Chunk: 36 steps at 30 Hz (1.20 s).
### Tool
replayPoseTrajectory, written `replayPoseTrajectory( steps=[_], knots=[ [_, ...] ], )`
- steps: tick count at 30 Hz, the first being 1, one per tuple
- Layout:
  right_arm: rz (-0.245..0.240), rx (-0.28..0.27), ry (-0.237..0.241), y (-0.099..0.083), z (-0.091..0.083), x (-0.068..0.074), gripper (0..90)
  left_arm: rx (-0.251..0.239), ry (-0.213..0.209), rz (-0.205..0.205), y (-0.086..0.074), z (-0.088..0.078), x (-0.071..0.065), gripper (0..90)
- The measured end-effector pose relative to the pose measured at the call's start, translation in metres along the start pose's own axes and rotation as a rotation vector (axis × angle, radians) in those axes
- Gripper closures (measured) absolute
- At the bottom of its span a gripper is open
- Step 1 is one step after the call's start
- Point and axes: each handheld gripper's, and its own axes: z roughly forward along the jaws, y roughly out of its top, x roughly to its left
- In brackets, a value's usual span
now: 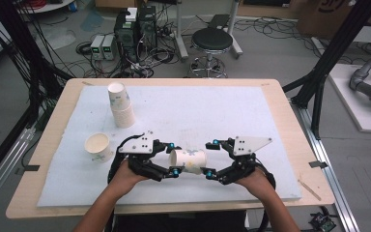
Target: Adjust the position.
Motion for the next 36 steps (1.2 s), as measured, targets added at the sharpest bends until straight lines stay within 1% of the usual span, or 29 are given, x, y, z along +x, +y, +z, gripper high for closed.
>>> replayPoseTrajectory(
  steps=[4,5,11,16,20,21,23,26,27,28,30,31,34,36],
  knots=[
    [0.009,0.000,0.014,-0.005,0.001,-0.002,20.0,-0.036,0.009,0.007,0.000,-0.005,-0.001,37.2],
    [0.014,0.000,0.024,-0.006,0.002,-0.002,20.0,-0.044,0.010,0.003,-0.001,-0.005,0.000,37.2],
    [0.017,-0.005,0.044,-0.008,0.003,-0.004,20.3,-0.053,0.004,0.000,-0.002,-0.006,0.001,37.2],
    [0.029,-0.008,0.067,-0.010,0.004,-0.006,20.3,-0.058,-0.006,0.001,-0.004,-0.004,0.000,37.2],
    [0.033,-0.010,0.092,-0.012,0.006,-0.006,20.4,-0.072,-0.025,0.001,-0.003,-0.003,-0.001,37.2],
    [0.034,-0.013,0.099,-0.012,0.007,-0.006,20.3,-0.076,-0.030,-0.005,-0.003,-0.002,-0.001,37.2],
    [0.045,-0.024,0.114,-0.013,0.009,-0.006,20.4,-0.079,-0.040,-0.001,-0.003,-0.001,-0.002,37.2],
    [0.052,-0.045,0.137,-0.014,0.012,-0.007,20.4,-0.084,-0.052,-0.009,-0.003,0.002,-0.003,37.2],
    [0.049,-0.051,0.144,-0.014,0.012,-0.007,20.6,-0.083,-0.054,-0.003,-0.003,0.002,-0.003,37.2],
    [0.050,-0.054,0.149,-0.013,0.012,-0.007,22.0,-0.084,-0.054,-0.002,-0.003,0.003,-0.003,37.2],
    [0.054,-0.071,0.177,-0.013,0.013,-0.007,24.9,-0.093,-0.056,-0.005,-0.003,0.003,-0.004,37.2],
    [0.055,-0.078,0.179,-0.013,0.013,-0.008,25.1,-0.096,-0.058,-0.004,-0.004,0.003,-0.003,37.2],
    [0.073,-0.104,0.196,-0.015,0.012,-0.010,27.0,-0.117,-0.057,-0.004,-0.004,0.003,-0.003,37.1],
    [0.084,-0.134,0.209,-0.016,0.010,-0.012,28.1,-0.139,-0.056,-0.012,-0.005,0.004,-0.004,37.2]
  ],
)
